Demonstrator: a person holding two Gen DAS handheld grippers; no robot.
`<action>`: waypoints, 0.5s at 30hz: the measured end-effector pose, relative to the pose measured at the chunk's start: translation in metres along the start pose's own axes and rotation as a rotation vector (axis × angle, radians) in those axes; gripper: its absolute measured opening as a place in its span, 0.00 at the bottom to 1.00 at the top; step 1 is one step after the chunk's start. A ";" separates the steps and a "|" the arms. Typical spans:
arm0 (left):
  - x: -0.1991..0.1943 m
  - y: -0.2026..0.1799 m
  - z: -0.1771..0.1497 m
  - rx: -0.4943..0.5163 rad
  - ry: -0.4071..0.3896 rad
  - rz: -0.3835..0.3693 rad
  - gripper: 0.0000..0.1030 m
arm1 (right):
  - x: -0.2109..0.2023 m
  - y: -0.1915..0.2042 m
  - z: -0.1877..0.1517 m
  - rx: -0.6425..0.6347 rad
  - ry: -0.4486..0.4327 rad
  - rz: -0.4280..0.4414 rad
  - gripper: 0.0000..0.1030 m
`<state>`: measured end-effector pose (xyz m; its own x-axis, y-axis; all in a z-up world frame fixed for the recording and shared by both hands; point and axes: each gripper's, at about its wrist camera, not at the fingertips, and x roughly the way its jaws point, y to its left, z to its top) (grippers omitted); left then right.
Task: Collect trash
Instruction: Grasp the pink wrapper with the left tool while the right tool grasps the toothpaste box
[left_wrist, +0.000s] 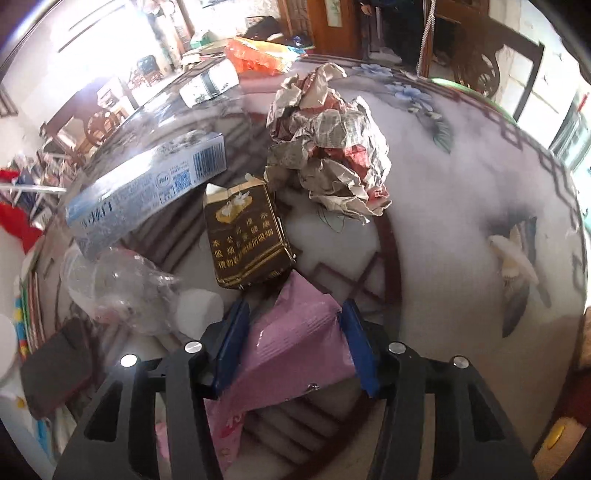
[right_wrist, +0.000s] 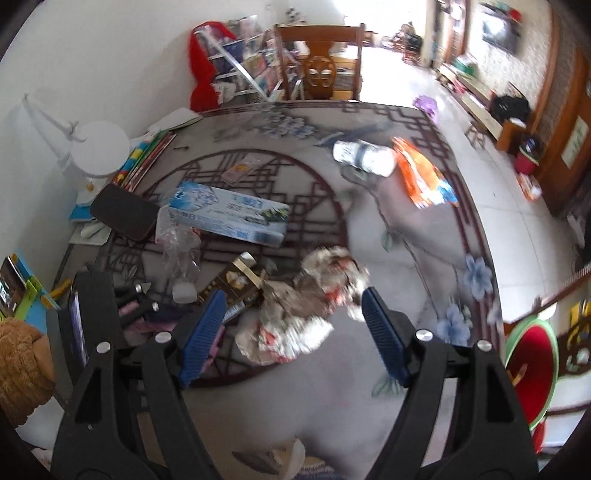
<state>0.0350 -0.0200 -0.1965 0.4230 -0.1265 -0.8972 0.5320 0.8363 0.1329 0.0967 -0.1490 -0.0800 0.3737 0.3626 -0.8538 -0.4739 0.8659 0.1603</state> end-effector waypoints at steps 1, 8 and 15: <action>-0.002 0.002 -0.002 -0.032 -0.005 -0.024 0.37 | 0.004 0.003 0.005 -0.016 0.004 0.002 0.72; -0.028 0.038 -0.031 -0.384 -0.058 -0.047 0.19 | 0.054 0.034 0.050 -0.199 0.081 -0.017 0.74; -0.070 0.084 -0.052 -0.711 -0.132 0.010 0.19 | 0.118 0.073 0.073 -0.371 0.119 -0.068 0.74</action>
<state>0.0120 0.0863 -0.1444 0.5346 -0.1426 -0.8330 -0.0590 0.9769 -0.2051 0.1640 -0.0177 -0.1324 0.3294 0.2475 -0.9112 -0.7154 0.6953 -0.0698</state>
